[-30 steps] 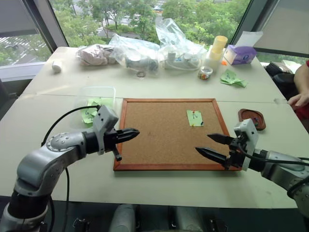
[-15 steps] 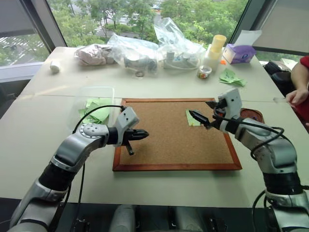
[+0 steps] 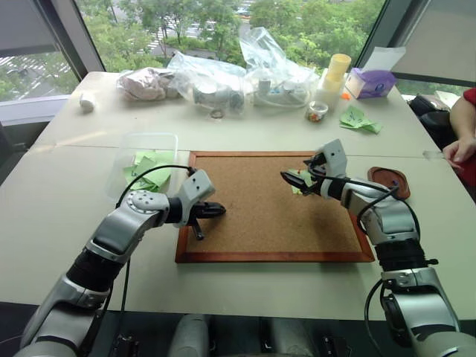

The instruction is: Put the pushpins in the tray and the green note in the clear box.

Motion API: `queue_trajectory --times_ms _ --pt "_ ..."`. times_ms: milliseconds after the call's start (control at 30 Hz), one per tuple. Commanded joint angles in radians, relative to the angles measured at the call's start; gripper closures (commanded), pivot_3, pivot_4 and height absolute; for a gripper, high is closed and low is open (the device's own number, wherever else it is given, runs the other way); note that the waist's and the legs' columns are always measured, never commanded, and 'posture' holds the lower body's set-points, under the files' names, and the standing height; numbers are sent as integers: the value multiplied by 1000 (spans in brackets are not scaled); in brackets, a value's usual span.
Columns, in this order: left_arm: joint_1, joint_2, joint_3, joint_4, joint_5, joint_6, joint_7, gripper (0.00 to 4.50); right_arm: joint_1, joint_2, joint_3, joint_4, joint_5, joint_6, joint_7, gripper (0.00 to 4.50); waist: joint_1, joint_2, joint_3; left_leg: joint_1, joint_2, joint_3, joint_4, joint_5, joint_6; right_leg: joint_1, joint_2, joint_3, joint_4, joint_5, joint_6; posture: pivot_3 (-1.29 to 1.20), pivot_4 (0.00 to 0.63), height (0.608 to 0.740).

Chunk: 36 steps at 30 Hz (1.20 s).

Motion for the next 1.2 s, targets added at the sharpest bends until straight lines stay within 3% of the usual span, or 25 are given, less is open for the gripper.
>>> queue_trajectory --times_ms 33,100,333,700,900,1167,1200 --pt "11 -15 0 -24 13 9 10 4498 -35 7 -13 34 -21 -38 19 251 0 0 0 0 0 0 0 0 0 0 0 0 0 0 0 0 150 738" --pt "14 -18 1 -27 20 8 15 4500 -43 11 -18 59 -24 -40 26 771 0 0 0 0 0 0 0 0 0 0 0 0 0 0 0 0 150 738" --pt "21 -26 8 -31 35 5 19 4500 -57 27 -47 89 -21 -39 27 4456 -2 0 0 0 0 0 0 0 0 0 0 0 0 0 0 0 150 738" --pt "21 -28 3 -30 49 11 8 4500 -47 47 -77 79 -34 -64 8 4456 -4 0 0 1 0 0 0 0 0 0 0 0 1 0 0 0 150 738" --pt "49 16 -41 -40 86 46 -4 4500 -41 66 -178 5 -1 -145 -54 4456 -6 1 0 1 0 0 0 0 0 0 0 0 1 0 0 0 150 738" --pt "52 10 -40 -59 80 57 -9 4500 8 55 -146 -46 -28 -110 -25 4456 -9 1 -1 1 1 0 0 0 -1 0 0 0 1 0 0 0 150 738" --pt "50 10 -40 -57 81 54 -10 4500 14 51 -135 -39 -40 -106 -22 4225 -9 2 -1 1 1 0 0 0 -1 0 0 0 1 0 0 0 150 738"
